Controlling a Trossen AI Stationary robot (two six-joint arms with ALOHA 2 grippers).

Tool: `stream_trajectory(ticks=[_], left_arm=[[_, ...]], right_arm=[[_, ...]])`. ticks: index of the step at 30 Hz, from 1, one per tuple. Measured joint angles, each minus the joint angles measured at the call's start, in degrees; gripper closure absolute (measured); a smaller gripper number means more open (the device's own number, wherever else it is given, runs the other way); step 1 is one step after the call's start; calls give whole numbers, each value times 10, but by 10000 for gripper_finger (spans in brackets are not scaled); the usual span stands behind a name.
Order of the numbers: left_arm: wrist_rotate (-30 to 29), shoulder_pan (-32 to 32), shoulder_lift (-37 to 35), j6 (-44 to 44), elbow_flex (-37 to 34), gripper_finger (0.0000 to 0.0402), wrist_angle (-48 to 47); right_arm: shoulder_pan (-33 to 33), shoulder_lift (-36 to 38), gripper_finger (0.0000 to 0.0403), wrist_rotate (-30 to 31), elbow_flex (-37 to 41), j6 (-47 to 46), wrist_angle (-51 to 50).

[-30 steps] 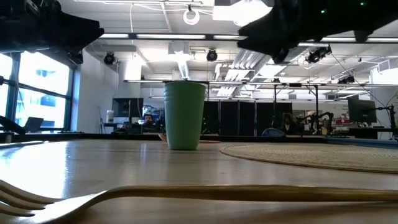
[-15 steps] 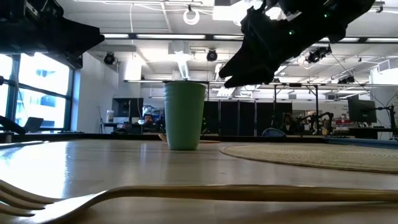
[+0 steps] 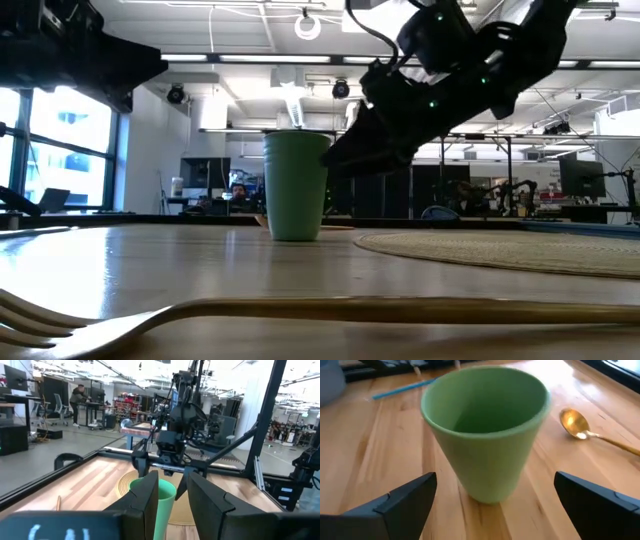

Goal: Pick & Place Utensil
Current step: Put the green cup on the brown placemat

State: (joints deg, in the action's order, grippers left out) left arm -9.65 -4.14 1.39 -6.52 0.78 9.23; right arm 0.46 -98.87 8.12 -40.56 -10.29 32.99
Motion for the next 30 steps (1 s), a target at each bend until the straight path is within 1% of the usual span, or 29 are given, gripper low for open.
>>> stream_trajectory(ticks=[4, 8, 12, 14, 24, 30], left_arm=[[0, 0, 0, 0, 0, 300, -7], [0, 0, 0, 0, 0, 300, -6], [-2, 0, 0, 0, 0, 300, -5], [-2, 0, 0, 0, 0, 300, -5], [-6, 0, 0, 0, 0, 300, -6], [-6, 0, 0, -8, 0, 300, -11]], right_arm=[[4, -37, 4, -13, 0, 14, 50], [11, -74, 4, -31, 0, 16, 124], [14, -106, 3, -22, 0, 44, 188], [15, -119, 4, -29, -5, 48, 210], [16, -185, 6, -48, -101, 82, 212], [16, -190, 6, -46, -121, 79, 207]])
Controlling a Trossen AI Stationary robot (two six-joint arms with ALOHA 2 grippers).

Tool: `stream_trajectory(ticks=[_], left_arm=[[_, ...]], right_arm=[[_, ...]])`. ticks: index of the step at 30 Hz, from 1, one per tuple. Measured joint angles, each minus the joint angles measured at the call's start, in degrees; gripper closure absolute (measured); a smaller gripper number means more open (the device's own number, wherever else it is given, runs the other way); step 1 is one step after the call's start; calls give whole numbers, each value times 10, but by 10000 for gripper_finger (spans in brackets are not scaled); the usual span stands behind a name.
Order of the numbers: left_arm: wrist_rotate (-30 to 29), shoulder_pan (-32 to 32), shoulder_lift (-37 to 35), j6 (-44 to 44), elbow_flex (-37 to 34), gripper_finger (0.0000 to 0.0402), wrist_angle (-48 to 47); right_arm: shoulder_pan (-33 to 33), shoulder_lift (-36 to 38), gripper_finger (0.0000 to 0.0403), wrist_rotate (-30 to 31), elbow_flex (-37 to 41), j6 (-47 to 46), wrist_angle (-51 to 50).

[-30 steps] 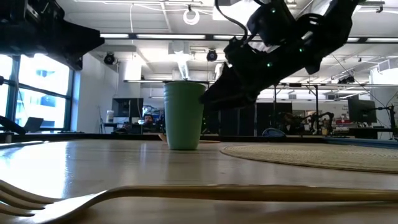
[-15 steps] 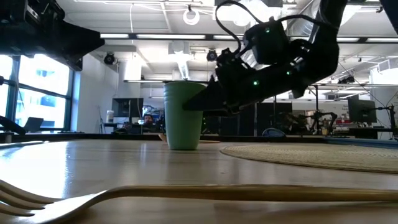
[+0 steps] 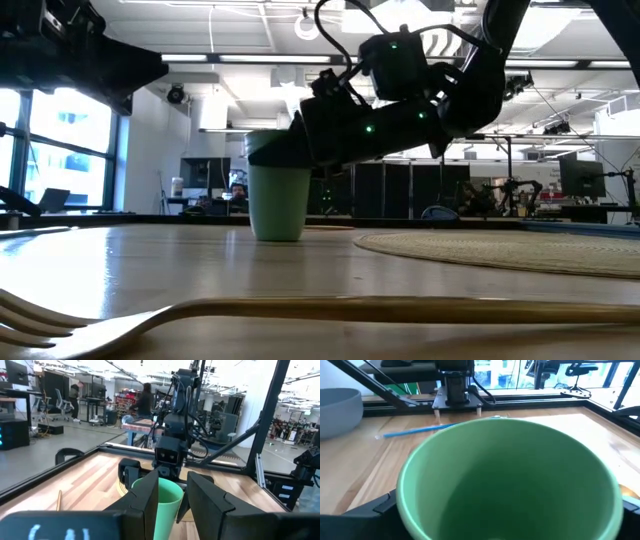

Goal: Pick & Place Utensil
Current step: Put the green cup on the brown placemat

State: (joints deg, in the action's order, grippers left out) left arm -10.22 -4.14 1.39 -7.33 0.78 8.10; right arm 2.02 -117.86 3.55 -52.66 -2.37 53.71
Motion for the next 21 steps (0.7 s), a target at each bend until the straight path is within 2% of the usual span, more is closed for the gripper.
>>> stream_trajectory(ticks=[4, 12, 15, 18, 21], left_arm=[[0, 0, 0, 0, 0, 300, -7], [0, 0, 0, 0, 0, 300, -7], [0, 0, 0, 0, 0, 300, -7], [0, 0, 0, 0, 0, 300, -7], [0, 0, 0, 0, 0, 300, -8]], right_arm=[[0, 0, 9, 16, 0, -3, -10], [-10, 13, 55, 24, 0, -29, -16], [-15, 31, 58, 34, 0, -28, -26], [-21, 65, 54, 58, 0, -27, -77], [-27, 115, 51, 106, 0, -34, -170]])
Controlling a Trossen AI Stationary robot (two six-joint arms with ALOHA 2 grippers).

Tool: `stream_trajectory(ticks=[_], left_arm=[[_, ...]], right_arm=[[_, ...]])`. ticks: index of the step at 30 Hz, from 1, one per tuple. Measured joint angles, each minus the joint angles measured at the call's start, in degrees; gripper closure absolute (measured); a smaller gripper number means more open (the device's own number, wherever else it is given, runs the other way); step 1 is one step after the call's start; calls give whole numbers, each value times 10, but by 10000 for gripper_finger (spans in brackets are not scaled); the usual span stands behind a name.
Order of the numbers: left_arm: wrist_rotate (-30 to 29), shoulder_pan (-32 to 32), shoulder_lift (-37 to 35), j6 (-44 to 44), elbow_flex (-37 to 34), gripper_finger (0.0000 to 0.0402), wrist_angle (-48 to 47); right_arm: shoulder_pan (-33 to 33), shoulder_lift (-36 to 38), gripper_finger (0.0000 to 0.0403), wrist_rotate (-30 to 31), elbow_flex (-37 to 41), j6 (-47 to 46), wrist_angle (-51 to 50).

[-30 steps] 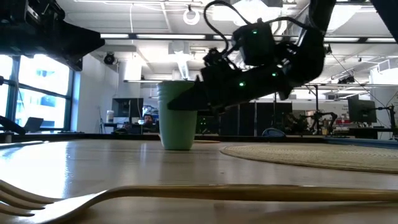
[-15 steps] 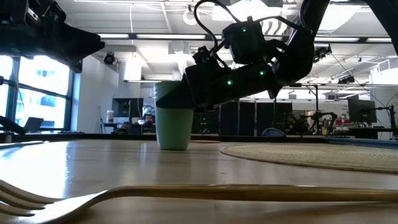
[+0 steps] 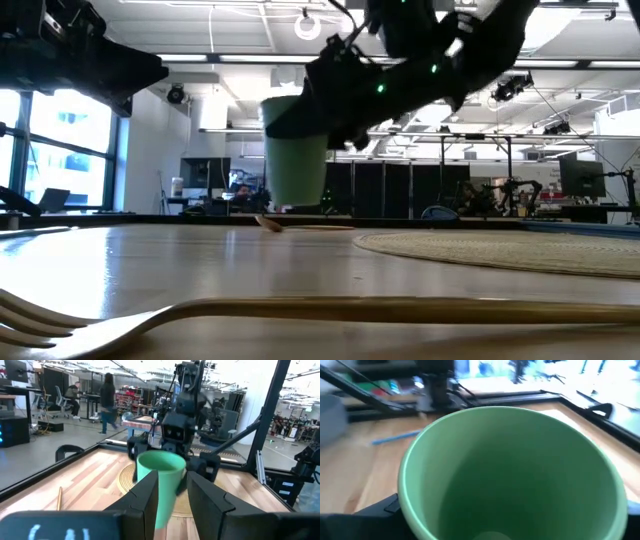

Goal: Pick & Place Utensil
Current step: Put the green cup on the brown placemat

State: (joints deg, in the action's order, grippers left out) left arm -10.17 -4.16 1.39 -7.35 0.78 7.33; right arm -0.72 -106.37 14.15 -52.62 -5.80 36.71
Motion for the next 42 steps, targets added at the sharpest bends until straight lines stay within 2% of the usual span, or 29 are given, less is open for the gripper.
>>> stream_trajectory(ticks=[4, 9, 12, 16, 19, 23, 28, 33, 42], left_arm=[[2, 0, 0, 0, 0, 300, -3], [2, 0, 0, 0, 0, 300, -3], [2, 0, 0, 0, 0, 300, -6], [2, 0, 0, 0, 0, 300, -11], [3, 0, 0, 0, 0, 300, -18], [4, 0, 0, 0, 0, 300, -17], [4, 0, 0, 0, 0, 300, -17], [4, 0, 0, 0, 0, 300, -17], [6, 0, 0, 0, 0, 300, -19]], right_arm=[[-21, 66, 51, 95, 0, -21, -127], [-68, 130, 50, 237, 1, -48, -232], [-98, 167, 51, 326, 32, -77, -236], [-137, 230, 52, 453, 113, -148, -245], [-162, 283, 51, 515, 181, -201, -245], [-175, 348, 51, 545, 258, -266, -245], [-158, 398, 50, 544, 325, -289, -245], [-132, 406, 50, 531, 366, -315, -245], [-109, 410, 50, 546, 413, -334, -250]])
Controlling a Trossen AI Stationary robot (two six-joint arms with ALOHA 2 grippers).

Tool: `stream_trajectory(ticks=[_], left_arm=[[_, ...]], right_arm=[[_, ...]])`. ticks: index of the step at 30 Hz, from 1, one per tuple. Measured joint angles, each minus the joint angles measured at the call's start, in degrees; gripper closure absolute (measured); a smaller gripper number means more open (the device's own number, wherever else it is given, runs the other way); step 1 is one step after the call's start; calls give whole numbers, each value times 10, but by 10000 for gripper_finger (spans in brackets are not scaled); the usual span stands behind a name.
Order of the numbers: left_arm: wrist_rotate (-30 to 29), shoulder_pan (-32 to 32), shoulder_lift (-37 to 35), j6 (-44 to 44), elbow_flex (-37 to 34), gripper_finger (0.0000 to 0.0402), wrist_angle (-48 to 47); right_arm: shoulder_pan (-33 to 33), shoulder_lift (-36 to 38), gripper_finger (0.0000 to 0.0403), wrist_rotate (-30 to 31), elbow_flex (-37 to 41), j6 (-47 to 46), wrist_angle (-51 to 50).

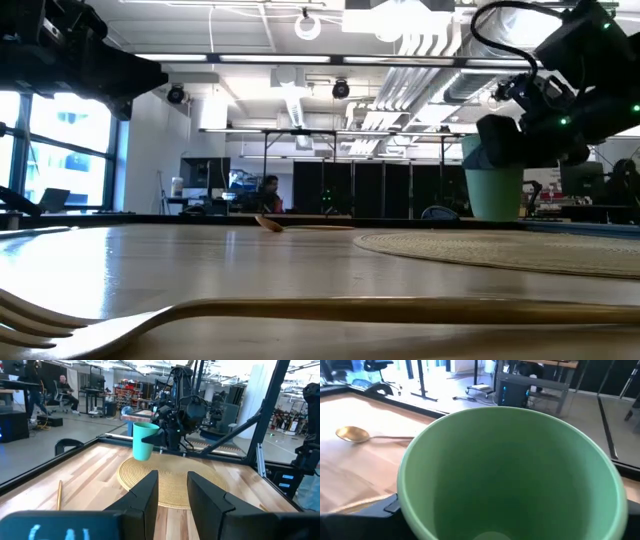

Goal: Pick & Place Utensil
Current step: Put the green cup on the brown placemat

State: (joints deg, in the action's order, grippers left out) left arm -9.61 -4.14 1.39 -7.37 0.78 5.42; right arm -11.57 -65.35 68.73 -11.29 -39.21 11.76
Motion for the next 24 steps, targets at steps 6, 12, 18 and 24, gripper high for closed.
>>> stream_trajectory(ticks=[6, 12, 18, 24], left_arm=[[0, 0, 0, 0, 0, 300, 0], [0, 0, 0, 0, 0, 300, 0], [0, 0, 0, 0, 0, 300, 0], [0, 0, 0, 0, 0, 300, 0]], right_arm=[[0, 46, 50, -20, 16, -1, -60], [0, 126, 50, -46, 9, -95, -246], [0, 203, 50, -65, -10, -160, -400], [0, 256, 50, -94, -10, -245, -533]])
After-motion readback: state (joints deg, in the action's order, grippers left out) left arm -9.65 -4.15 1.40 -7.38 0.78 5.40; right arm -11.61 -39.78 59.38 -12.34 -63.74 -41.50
